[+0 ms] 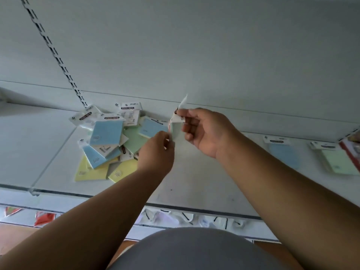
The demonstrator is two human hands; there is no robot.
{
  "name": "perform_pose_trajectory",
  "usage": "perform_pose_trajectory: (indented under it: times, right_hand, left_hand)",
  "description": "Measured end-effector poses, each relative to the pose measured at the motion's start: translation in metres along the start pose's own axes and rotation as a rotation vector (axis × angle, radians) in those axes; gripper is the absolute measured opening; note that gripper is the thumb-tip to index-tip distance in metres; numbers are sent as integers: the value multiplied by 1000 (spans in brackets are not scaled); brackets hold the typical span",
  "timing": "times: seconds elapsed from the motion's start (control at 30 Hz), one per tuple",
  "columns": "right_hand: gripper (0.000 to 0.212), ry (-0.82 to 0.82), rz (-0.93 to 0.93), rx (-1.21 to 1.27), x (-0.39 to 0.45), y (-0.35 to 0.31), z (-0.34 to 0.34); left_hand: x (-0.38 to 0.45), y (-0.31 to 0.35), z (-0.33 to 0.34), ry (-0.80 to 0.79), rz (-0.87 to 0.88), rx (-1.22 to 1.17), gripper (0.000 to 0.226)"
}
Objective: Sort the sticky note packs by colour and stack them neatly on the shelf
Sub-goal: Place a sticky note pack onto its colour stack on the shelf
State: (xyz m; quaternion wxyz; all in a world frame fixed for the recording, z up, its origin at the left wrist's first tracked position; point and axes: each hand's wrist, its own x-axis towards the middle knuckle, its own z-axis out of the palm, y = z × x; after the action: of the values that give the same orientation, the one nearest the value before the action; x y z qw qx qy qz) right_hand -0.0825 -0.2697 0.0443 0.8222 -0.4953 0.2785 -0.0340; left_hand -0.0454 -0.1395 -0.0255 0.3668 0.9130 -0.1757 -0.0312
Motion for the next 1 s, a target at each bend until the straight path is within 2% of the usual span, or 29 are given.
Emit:
perform_pose_trajectory:
  times: [0.1, 0.17, 0.27, 0.37, 0.47, 0.53, 0.63, 0.73, 0.83, 1.0]
  right_hand:
    - [12, 274, -287, -288, 4, 5, -11]
    - [4, 479, -395, -486, 7, 13, -24]
    - [32, 606, -280, -694, 3, 19, -51]
    - [39, 697, -158, -776, -6, 19, -79]
    - [34, 694, -158, -742, -15, 16, -111]
    - [33, 667, -201, -652, -24, 13, -135]
    - [28, 730, -287, -650, -40, 6, -178]
    - [28, 795, -321, -742, -52, -3, -228]
    - [28, 859, -317, -911, -68, -20, -284]
    - [27, 832, -277, -1118, -85, -59, -380]
  left_hand:
    - [4, 0, 2, -60, -92, -267, 14]
    - [3, 2, 7, -132, -202, -428, 18]
    - [-5, 12, 21, -242, -309, -597, 21]
    - [-14, 24, 38, -291, -322, -659, 23]
    - [-23, 45, 55, -344, -296, -679, 25]
    - [-30, 65, 65, -376, -227, -611, 24]
    - [-40, 96, 84, -367, -79, -467, 26]
    - [-50, 131, 111, -398, -31, -415, 17]
    - [-62, 173, 151, -421, 4, -362, 17]
    - [-89, 248, 222, -483, 43, -289, 20]
